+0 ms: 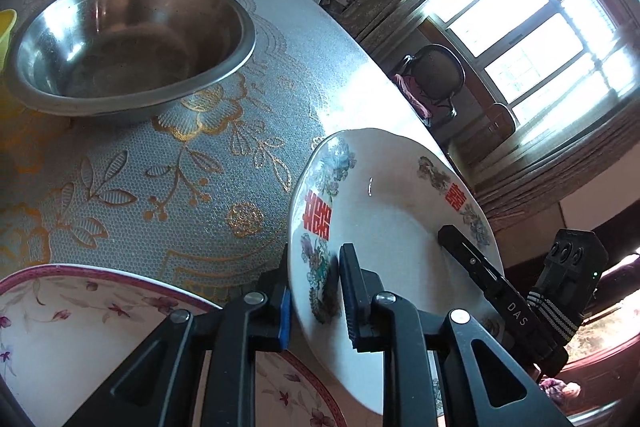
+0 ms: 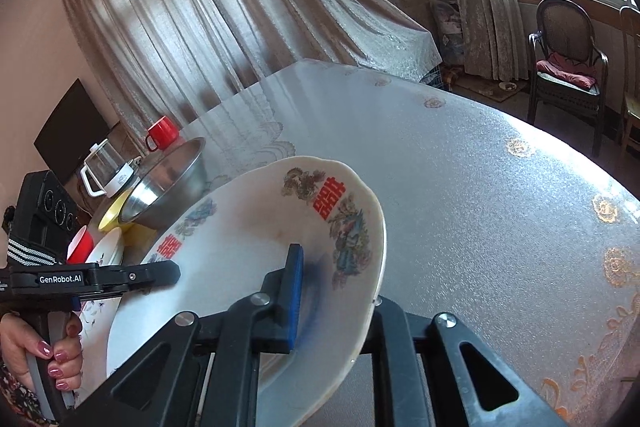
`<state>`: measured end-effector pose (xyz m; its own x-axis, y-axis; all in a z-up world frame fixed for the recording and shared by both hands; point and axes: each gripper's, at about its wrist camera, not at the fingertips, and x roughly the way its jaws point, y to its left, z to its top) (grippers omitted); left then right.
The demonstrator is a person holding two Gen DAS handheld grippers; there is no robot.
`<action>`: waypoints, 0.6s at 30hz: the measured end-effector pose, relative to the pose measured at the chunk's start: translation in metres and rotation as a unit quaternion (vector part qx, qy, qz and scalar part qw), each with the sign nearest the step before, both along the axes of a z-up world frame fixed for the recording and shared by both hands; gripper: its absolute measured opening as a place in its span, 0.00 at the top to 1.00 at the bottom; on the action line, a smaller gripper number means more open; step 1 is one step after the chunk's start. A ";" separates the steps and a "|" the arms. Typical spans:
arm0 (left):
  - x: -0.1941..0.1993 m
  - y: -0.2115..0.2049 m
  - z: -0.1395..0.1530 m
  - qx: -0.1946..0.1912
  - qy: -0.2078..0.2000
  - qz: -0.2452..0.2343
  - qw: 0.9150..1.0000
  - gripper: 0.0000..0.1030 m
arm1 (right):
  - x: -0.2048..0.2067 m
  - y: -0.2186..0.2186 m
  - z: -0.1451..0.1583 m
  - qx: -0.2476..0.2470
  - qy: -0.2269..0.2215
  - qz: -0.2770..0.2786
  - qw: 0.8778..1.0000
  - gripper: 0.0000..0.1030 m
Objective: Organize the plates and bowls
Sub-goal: 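Lift the red-character plate with both tools and carry it over the pink-rimmed plate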
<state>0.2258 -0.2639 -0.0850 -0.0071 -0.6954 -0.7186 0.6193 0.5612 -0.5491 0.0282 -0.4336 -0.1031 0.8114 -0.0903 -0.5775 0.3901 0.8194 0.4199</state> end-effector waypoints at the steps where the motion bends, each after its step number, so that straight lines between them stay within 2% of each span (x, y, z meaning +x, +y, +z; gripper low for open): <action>1: -0.001 0.002 0.002 -0.002 -0.003 0.000 1.000 0.80 | -0.001 0.000 0.002 0.000 -0.001 0.000 1.000 0.89; 7: -0.007 0.023 0.011 -0.022 -0.017 0.004 1.000 0.81 | -0.008 0.005 0.015 -0.003 -0.008 0.001 1.000 0.89; 14: -0.009 0.061 0.025 -0.049 -0.023 0.031 0.998 0.81 | -0.010 0.022 0.032 -0.012 -0.020 0.018 1.000 0.89; 18: -0.013 0.084 0.032 -0.048 -0.037 0.051 0.997 0.81 | -0.006 0.037 0.041 -0.015 -0.028 0.036 0.999 0.89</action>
<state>0.2124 -0.1802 -0.0533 0.1183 -0.7558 -0.6440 0.6030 0.5699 -0.5582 0.0222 -0.3969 -0.0621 0.8477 -0.0461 -0.5284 0.3054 0.8570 0.4151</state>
